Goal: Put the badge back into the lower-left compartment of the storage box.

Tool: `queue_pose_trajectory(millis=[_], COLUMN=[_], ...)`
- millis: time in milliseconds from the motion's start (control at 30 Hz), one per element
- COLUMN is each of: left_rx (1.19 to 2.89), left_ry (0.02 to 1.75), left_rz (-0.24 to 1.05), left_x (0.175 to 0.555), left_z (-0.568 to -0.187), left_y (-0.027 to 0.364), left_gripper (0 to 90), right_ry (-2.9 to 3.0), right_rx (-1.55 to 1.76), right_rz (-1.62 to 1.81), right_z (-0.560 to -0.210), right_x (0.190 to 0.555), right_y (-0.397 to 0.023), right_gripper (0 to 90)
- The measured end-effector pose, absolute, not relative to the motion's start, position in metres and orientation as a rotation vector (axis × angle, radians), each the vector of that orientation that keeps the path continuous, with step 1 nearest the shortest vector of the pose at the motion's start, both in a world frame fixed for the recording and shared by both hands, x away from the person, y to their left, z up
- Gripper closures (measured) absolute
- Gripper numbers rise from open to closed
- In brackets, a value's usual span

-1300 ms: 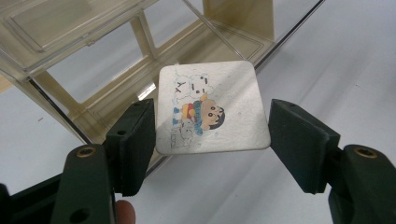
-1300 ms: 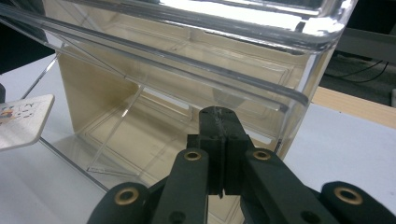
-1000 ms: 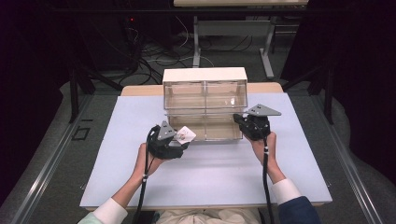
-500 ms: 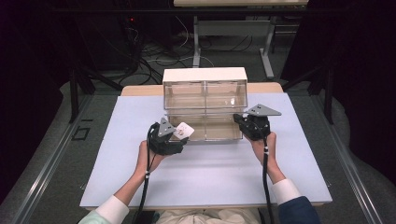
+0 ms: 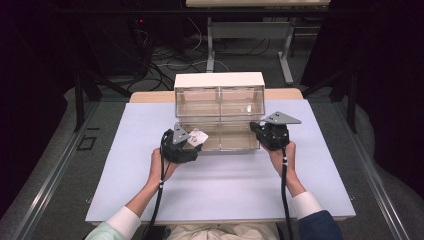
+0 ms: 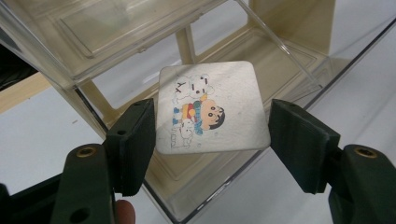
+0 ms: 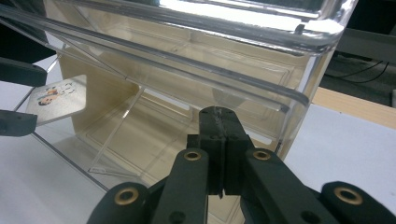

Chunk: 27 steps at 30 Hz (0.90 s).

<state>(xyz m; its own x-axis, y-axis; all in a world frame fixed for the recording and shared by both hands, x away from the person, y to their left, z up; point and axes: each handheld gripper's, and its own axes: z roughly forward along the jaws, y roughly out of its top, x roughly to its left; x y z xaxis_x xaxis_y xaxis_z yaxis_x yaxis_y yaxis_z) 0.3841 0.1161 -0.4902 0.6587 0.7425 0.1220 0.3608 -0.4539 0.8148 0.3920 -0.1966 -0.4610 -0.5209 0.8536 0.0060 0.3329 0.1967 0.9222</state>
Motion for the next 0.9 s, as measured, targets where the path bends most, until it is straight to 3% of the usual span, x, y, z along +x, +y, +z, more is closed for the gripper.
queue_pose_trajectory(millis=[900], left_rx=[2.079], left_ry=[0.867], left_rz=[0.647], left_x=[0.3931], left_z=[-0.4958], left_y=[0.1101], left_gripper=[33.6], right_ry=[1.954], right_rx=[1.103], right_rz=[1.307], right_z=[-0.4600], right_x=[0.3915], right_y=[-0.1960], right_gripper=[90.0])
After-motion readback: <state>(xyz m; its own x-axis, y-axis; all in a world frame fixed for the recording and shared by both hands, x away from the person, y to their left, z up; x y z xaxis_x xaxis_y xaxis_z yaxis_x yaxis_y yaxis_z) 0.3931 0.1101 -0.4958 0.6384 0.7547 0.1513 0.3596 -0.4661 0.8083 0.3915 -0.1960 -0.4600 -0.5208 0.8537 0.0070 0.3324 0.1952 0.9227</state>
